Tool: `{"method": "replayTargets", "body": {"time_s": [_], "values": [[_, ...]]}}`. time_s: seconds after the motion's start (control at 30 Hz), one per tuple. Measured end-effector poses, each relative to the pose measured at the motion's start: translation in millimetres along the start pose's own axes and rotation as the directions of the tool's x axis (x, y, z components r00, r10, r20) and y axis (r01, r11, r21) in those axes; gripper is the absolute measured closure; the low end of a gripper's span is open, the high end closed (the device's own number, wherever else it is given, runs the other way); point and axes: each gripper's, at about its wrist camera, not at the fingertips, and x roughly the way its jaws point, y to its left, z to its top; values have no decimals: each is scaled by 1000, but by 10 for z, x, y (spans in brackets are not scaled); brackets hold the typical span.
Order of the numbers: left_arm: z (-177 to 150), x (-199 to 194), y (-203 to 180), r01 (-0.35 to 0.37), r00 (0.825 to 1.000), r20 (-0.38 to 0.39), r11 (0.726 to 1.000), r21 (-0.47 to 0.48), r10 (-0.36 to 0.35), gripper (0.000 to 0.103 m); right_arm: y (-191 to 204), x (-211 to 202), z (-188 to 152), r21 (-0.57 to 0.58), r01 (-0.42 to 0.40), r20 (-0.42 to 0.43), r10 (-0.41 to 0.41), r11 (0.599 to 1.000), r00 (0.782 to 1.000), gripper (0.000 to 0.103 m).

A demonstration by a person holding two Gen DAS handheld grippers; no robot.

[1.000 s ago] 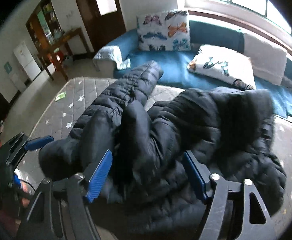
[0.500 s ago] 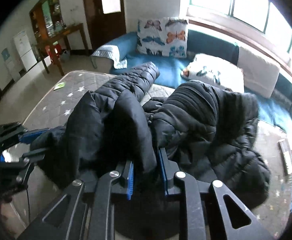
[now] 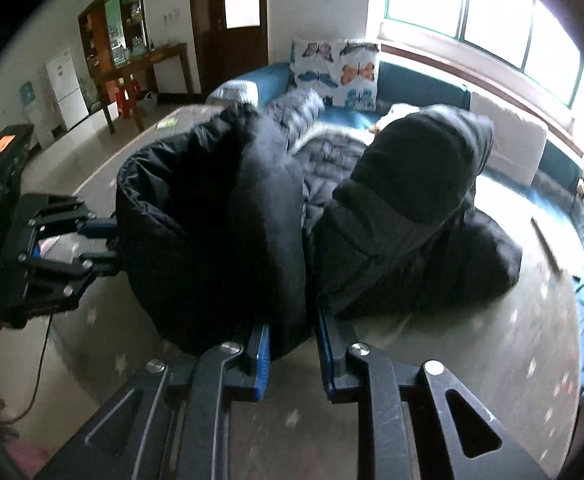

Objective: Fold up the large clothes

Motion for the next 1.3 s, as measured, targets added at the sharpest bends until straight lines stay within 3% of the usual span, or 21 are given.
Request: {"method": "replayTargets", "body": {"time_s": [0.13, 0.3, 0.47, 0.57, 0.63, 0.7, 0.73, 0.8, 0.83, 0.87, 1.0, 1.03, 1.2, 1.3], "values": [[-252, 14, -153, 6, 998, -63, 1000, 22, -4, 71, 51, 125, -340, -11, -23, -93, 21, 1000, 995, 81], [-360, -200, -206, 12, 997, -79, 1000, 29, -9, 71, -16, -70, -380, 9, -121, -152, 121, 993, 981, 80], [-253, -540, 70, 100, 995, -25, 993, -58, -101, 70, -169, -546, -170, -37, -57, -118, 52, 998, 992, 77], [-16, -659, 284, 88, 996, 26, 993, -73, -86, 70, -290, -793, -97, -12, -41, -73, 40, 999, 997, 74], [125, -712, 397, 60, 997, 59, 995, -80, -55, 69, -384, -893, 2, -9, -14, -26, 14, 1000, 1000, 68], [274, -657, 538, 33, 997, 69, 995, -98, -26, 66, -461, -878, 138, -7, 8, 5, -8, 1000, 1000, 37], [346, -601, 609, 20, 997, 70, 994, -109, -13, 65, -504, -814, 209, -5, 16, 18, -16, 1000, 1000, 31], [459, -485, 752, 0, 998, 65, 988, -152, 10, 53, -612, -648, 330, 10, 53, 19, -53, 999, 998, 27], [507, -415, 854, -5, 998, 60, 984, -179, 16, 41, -681, -529, 369, 24, 62, 2, -62, 998, 998, 27], [536, -337, 966, -8, 999, 47, 974, -225, 19, 33, -732, -427, 383, 36, 71, -9, -71, 997, 997, 27], [632, -30, 1429, -19, 1000, 16, 932, -361, 27, 28, -1186, -26, 387, 123, 142, -84, -133, 982, 988, 27], [646, 54, 1592, -25, 1000, 2, 911, -412, 28, 25, -1361, 78, 372, 169, 142, -98, -127, 975, 987, 27], [626, 431, 2147, -56, 998, -12, 856, -514, 58, 22, -1999, 252, 116, 356, 124, -112, -90, 926, 990, 27], [572, 639, 2523, -32, 999, -8, 799, -601, 34, 22, -2345, 301, -82, 484, 44, -82, -5, 874, 997, 27]]}}
